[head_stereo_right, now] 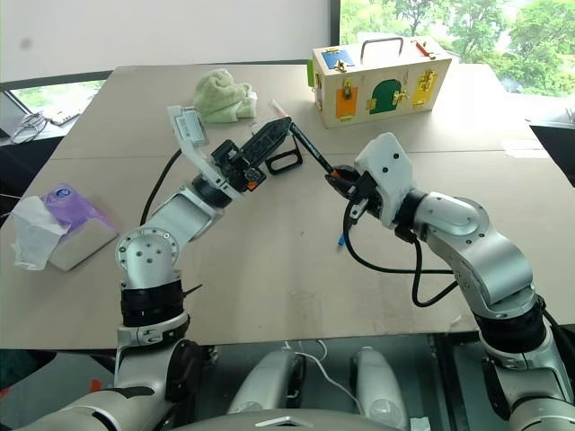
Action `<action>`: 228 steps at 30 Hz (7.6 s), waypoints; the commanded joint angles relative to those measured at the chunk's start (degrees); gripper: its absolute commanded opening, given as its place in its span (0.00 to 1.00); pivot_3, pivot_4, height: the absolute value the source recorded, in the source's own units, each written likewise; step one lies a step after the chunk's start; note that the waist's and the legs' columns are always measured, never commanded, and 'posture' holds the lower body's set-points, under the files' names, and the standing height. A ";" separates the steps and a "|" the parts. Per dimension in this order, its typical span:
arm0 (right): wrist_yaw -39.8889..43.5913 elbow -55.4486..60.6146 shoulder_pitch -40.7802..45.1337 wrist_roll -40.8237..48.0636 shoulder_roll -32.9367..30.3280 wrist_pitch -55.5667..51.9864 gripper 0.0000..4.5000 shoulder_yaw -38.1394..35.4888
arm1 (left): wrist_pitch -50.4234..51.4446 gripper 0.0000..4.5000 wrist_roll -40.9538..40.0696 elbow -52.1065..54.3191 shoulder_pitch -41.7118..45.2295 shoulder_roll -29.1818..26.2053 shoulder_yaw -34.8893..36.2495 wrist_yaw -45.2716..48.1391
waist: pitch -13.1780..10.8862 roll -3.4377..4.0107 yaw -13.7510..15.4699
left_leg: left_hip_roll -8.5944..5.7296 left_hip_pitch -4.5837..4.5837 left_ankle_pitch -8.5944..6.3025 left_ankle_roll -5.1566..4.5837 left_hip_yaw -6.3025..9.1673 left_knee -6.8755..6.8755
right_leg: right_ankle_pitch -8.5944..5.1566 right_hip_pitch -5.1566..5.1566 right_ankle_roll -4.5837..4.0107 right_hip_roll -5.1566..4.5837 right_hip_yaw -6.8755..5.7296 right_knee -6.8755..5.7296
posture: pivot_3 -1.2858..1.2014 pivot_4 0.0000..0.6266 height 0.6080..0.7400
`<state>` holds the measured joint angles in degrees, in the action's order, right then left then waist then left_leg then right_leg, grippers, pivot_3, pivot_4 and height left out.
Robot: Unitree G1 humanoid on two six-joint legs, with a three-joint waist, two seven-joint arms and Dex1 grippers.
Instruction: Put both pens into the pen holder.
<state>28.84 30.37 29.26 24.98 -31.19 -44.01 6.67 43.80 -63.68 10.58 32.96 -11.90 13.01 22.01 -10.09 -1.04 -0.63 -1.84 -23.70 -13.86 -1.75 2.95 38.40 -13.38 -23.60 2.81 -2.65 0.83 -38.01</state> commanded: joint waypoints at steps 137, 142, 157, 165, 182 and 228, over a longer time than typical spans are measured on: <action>6.97 22.66 -41.10 2.22 -11.24 9.18 0.87 -14.50 | -22.40 0.94 90.21 -58.00 37.47 -18.18 -49.64 64.95 | 0.24 0.01 -1.10 | 0.14 0.31 -0.23 -0.40 -0.25 0.04 | -0.16 0.19 0.16 0.17 0.17 -0.13 | 0.52 0.24 1.00; 5.99 23.21 -40.40 2.20 -11.09 8.39 0.87 -13.69 | -27.70 0.94 92.10 -68.24 43.27 -12.82 -50.75 61.17 | 0.22 -0.02 -0.16 | 0.12 0.28 -0.23 -0.41 -0.21 0.08 | -0.28 0.23 0.37 0.18 0.12 -0.11 | 0.52 0.24 1.00; -1.59 29.29 -44.46 1.36 -8.89 4.96 0.87 -12.76 | -32.07 0.94 93.26 -84.88 52.17 -0.27 -47.99 53.05 | 0.17 -0.11 1.33 | -0.04 -0.10 -0.25 -0.44 -0.05 0.20 | -0.16 0.05 0.18 0.03 -0.09 -0.06 | 0.52 0.24 1.00; -3.07 29.48 -44.59 1.53 -8.35 4.97 0.87 -12.48 | -27.48 0.94 91.98 -86.10 54.58 3.24 -44.52 50.41 | 0.12 -0.20 1.31 | -0.05 -0.18 -0.27 -0.47 -0.01 0.26 | -0.16 0.05 0.19 0.02 -0.14 -0.03 | 0.52 0.24 1.00; -3.55 29.39 -42.22 2.15 -8.27 3.87 0.87 -11.37 | -25.96 0.01 92.09 -85.25 50.46 4.42 -42.82 50.68 | 0.20 -0.13 0.46 | -0.01 0.04 -0.27 -0.48 -0.01 0.30 | -0.17 0.20 0.21 0.04 -0.13 -0.09 | 0.52 0.24 1.00; -1.32 18.83 -20.12 11.56 -5.47 7.41 0.87 -15.55 | -116.77 0.01 84.94 -74.81 30.20 -13.69 -20.00 4.41 | 0.15 -0.14 1.35 | -0.17 -0.08 -0.28 -0.48 -0.12 0.13 | 0.04 0.02 0.18 -0.14 -0.14 0.04 | 0.52 0.24 1.00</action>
<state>28.23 46.81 9.31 36.04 -36.63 -37.27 -7.28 -71.51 20.12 -63.04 61.26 -25.06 -6.74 29.31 -9.94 -1.18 0.71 -2.01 -23.78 -14.15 -2.23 2.85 38.53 -13.34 -23.57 3.00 -2.78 0.67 -37.98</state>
